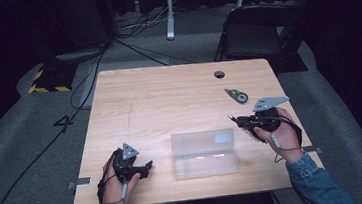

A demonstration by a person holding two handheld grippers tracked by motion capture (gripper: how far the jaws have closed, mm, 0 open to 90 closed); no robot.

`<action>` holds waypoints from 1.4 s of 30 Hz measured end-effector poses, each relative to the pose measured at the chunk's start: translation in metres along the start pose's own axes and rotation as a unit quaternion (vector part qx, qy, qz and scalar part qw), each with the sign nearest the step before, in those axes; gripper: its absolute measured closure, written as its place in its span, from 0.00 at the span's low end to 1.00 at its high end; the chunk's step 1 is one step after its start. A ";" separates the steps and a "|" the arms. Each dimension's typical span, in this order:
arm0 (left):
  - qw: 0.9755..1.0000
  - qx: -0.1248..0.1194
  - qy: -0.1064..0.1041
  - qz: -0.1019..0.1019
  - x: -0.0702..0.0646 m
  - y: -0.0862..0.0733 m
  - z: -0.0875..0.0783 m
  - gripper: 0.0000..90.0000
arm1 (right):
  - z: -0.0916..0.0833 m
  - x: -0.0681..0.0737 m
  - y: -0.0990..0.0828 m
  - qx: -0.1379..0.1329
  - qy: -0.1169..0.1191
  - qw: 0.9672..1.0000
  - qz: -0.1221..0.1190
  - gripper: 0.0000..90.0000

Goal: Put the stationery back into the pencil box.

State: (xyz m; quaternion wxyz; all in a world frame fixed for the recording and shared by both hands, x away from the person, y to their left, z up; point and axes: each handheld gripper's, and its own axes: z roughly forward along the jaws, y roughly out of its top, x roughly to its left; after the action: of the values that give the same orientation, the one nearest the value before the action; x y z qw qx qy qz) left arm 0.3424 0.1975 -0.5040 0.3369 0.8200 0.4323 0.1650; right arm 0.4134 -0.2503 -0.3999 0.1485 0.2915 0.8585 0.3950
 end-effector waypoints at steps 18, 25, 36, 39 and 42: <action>1.000 0.000 0.000 0.000 0.000 0.000 0.000 0.21 | 0.018 0.033 0.015 0.005 0.058 0.997 -0.042 0.90; 1.000 0.000 0.000 0.000 0.000 0.000 0.000 0.21 | 0.025 0.041 0.018 0.010 0.072 0.996 -0.053 0.90; 1.000 0.000 0.000 0.000 0.000 0.000 0.000 0.21 | 0.039 0.054 0.021 0.018 0.095 0.993 -0.074 0.90; 1.000 0.000 0.000 0.000 0.000 0.000 0.000 0.21 | 0.044 0.057 0.021 0.021 0.100 0.992 -0.077 0.90; 1.000 0.000 0.000 0.000 0.000 0.000 0.000 0.21 | 0.048 0.060 0.020 0.024 0.103 0.991 -0.083 0.90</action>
State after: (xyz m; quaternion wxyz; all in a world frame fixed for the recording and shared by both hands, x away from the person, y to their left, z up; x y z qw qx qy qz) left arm 0.3425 0.1974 -0.5040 0.3368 0.8201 0.4322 0.1650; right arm 0.3969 -0.1746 -0.4172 0.0839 0.1804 0.8998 0.3882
